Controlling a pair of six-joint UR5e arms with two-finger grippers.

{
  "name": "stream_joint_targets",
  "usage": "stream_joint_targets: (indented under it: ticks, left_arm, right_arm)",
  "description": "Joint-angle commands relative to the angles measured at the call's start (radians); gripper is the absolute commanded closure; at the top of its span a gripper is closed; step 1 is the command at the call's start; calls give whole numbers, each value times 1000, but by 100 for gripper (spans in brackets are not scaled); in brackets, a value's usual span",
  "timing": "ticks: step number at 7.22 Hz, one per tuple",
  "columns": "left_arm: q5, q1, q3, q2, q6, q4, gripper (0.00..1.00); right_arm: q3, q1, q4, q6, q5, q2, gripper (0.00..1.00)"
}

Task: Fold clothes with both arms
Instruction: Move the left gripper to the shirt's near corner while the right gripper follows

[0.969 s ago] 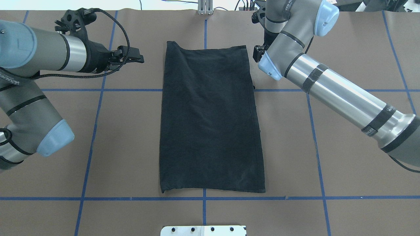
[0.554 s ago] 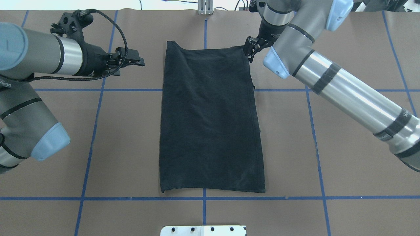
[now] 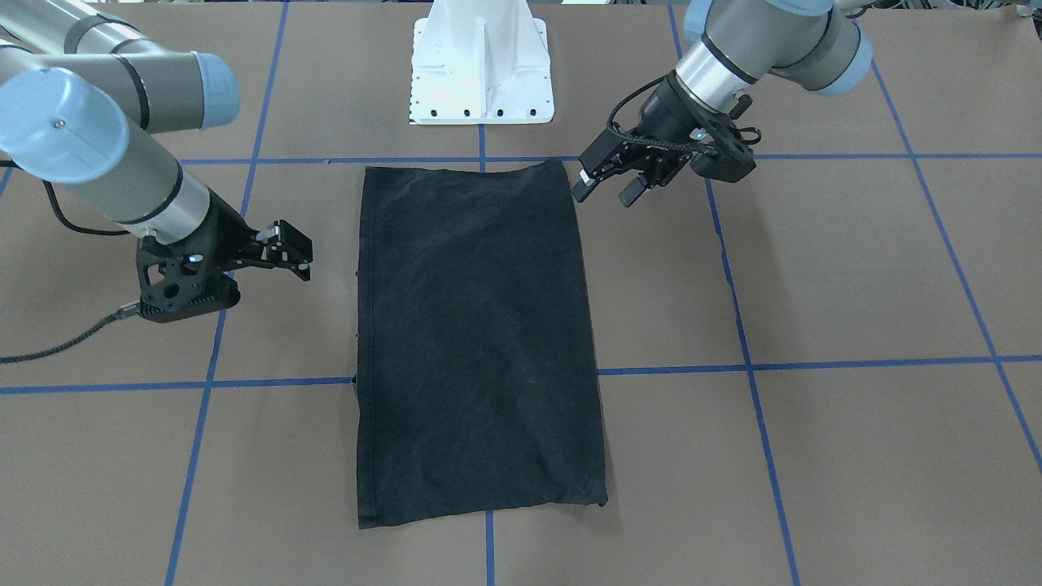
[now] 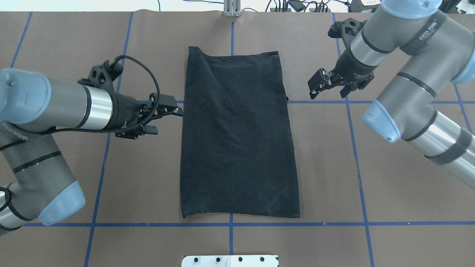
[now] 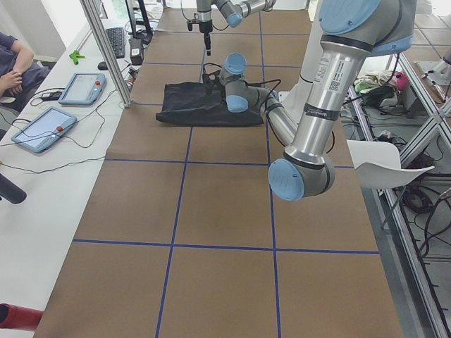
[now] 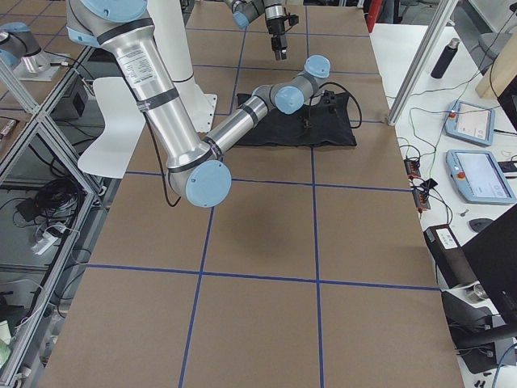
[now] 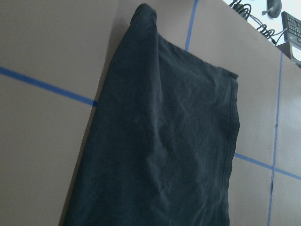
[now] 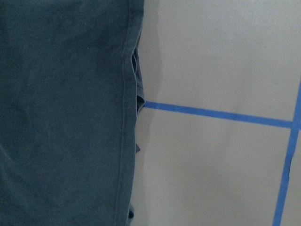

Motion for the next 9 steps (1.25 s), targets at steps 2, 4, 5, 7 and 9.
stream_joint_targets:
  ticks: [2, 4, 5, 7, 9]
  left_arm:
    - [95, 142, 18, 136, -113, -160, 0]
    - [161, 208, 57, 136, -146, -157, 0]
    - [166, 236, 63, 134, -170, -157, 0]
    - [190, 274, 63, 127, -196, -145, 0]
    - [190, 296, 64, 122, -203, -137, 0]
  right_arm:
    - [190, -58, 87, 81, -27, -208, 0]
    - [188, -178, 246, 217, -179, -253, 0]
    - [189, -225, 255, 242, -242, -267, 0]
    - [186, -263, 398, 262, -280, -358, 0]
    - [188, -280, 494, 336, -282, -411, 0]
